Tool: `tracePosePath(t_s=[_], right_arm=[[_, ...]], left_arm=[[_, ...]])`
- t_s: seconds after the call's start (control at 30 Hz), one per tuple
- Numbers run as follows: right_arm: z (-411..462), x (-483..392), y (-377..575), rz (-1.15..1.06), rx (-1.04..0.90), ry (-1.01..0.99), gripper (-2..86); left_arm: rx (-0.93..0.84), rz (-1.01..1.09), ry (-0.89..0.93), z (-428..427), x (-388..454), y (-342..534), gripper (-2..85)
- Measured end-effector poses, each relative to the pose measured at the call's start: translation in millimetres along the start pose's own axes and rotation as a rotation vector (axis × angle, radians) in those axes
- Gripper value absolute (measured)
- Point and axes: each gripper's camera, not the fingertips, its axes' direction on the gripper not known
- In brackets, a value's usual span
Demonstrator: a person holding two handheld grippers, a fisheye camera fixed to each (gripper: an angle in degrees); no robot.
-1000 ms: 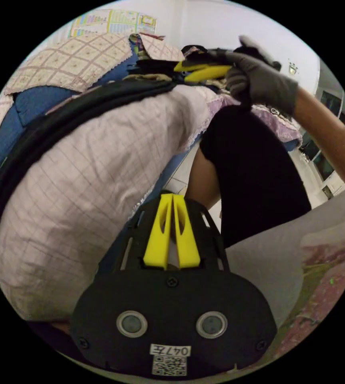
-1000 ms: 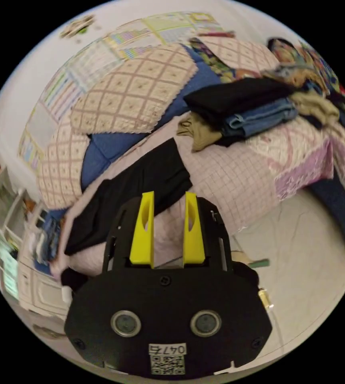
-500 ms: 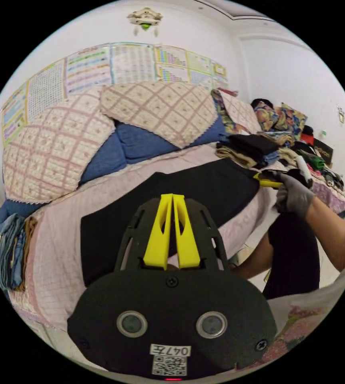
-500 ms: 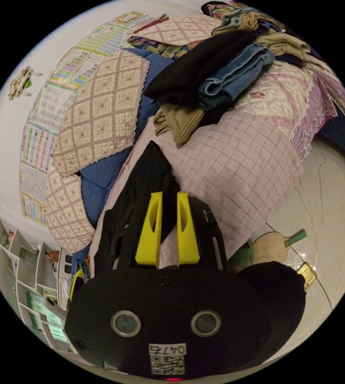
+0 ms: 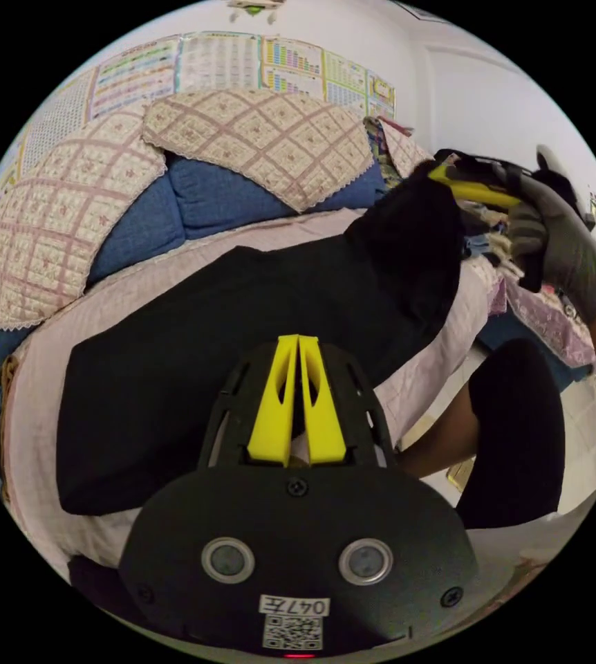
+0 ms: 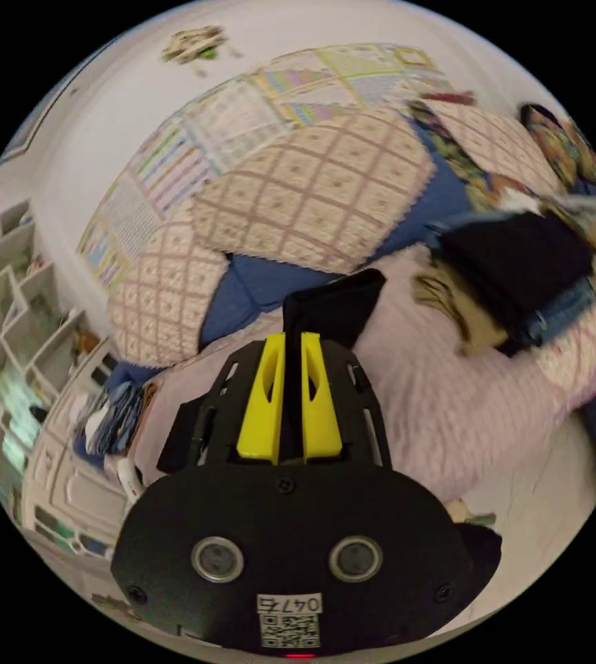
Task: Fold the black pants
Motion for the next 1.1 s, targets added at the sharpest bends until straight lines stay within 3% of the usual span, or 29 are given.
tracePosePath(t_s=[0.17,0.27,0.37,0.47,0.57,0.7,0.87,1.1], right_arm=[[58,-202,2,-0.513,-0.116,-0.245,0.4],[104,-288,42,-0.730,-0.221,-0.432,0.6],[164,-338,101,-0.832,-0.360,-0.477,1.2],[217,-356,155,-0.828,-0.494,-0.463,2.8],[219,-366,163,-0.775,-0.472,-0.520,7.4],[196,-370,150,-0.826,-0.461,-0.535,10.2],[157,-293,114,-0.615,-0.329,-0.276,10.1],[139,-267,150,-0.745,-0.310,-0.076,10.3]], left_arm=[[0.090,-0.117,0.105,-2,-7,78,-0.9],[0.256,-0.262,0.129,-46,-24,158,-0.7],[0.358,-0.337,-0.015,-96,-50,229,-0.5],[0.306,-0.458,-0.070,-113,-98,265,-0.5],[0.217,-0.609,-0.031,-100,-151,288,0.5],[0.198,-0.743,0.100,-57,-198,315,9.6],[0.235,-0.891,0.231,-5,-220,344,13.4],[0.219,-0.936,0.146,43,-223,351,13.5]])
